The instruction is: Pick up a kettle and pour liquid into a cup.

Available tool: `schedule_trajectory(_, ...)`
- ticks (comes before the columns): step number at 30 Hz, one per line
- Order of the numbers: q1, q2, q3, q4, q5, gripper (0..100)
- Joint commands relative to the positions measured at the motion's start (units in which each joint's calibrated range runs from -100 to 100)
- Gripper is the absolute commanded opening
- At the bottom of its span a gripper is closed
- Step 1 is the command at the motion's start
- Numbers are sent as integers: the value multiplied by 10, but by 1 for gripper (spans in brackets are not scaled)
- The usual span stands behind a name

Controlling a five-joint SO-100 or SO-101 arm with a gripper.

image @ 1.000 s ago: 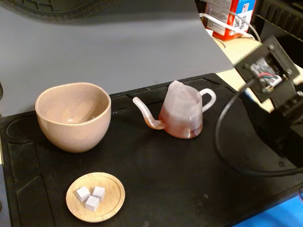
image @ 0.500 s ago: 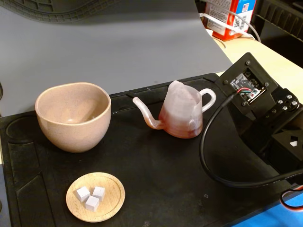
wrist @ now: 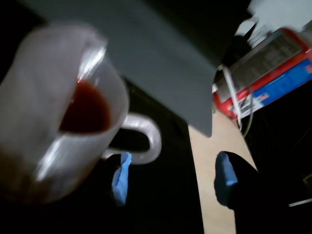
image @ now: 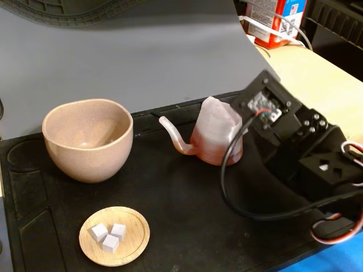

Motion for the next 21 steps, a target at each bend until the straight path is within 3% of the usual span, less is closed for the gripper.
schedule_trajectory(1,0,43,-47,-53,3,22)
schedule_trajectory(21,23,108,-148,-55,2,22)
